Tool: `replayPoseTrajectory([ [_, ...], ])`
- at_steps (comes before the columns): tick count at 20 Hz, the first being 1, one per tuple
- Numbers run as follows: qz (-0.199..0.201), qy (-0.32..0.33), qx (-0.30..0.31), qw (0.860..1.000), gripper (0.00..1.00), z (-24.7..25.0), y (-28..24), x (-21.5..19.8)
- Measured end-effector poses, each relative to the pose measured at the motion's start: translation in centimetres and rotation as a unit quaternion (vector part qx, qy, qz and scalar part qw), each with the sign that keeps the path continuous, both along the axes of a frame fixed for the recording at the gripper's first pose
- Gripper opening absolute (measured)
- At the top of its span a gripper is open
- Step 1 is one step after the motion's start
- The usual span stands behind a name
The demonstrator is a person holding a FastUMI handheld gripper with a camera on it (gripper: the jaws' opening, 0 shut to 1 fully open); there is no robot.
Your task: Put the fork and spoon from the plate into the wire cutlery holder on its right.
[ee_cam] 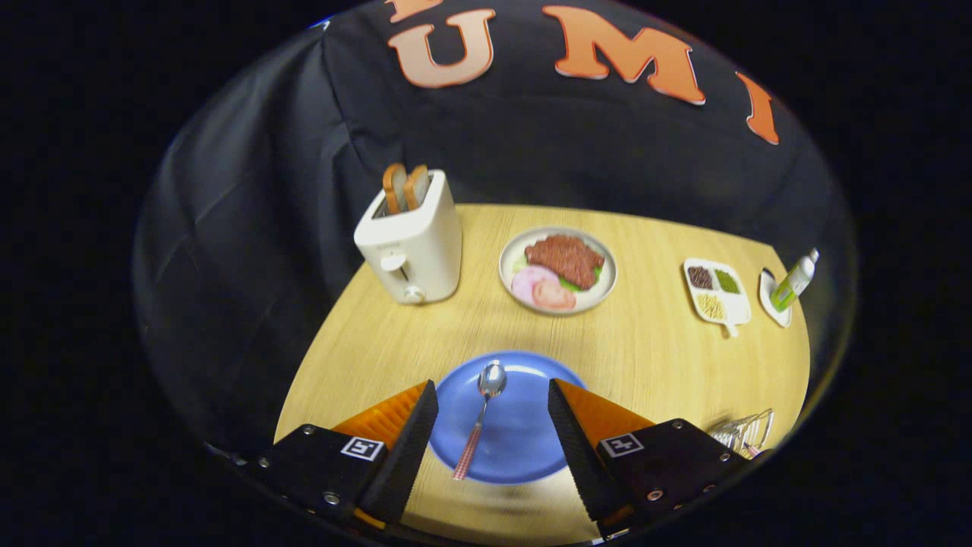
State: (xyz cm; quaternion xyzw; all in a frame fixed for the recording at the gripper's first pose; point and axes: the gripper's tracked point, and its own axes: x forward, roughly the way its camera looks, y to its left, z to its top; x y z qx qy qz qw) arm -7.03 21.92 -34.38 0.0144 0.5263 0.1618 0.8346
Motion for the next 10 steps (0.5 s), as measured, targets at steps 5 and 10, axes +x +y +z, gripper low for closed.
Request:
replayPoseTrajectory([
  [5, 0.031, 0.109, -0.026, 0.993, 0.86, -4.8, 1.6, -2.8],
  [10, 0.040, 0.185, -0.044, 0.981, 0.75, -7.9, 2.7, -4.3],
])
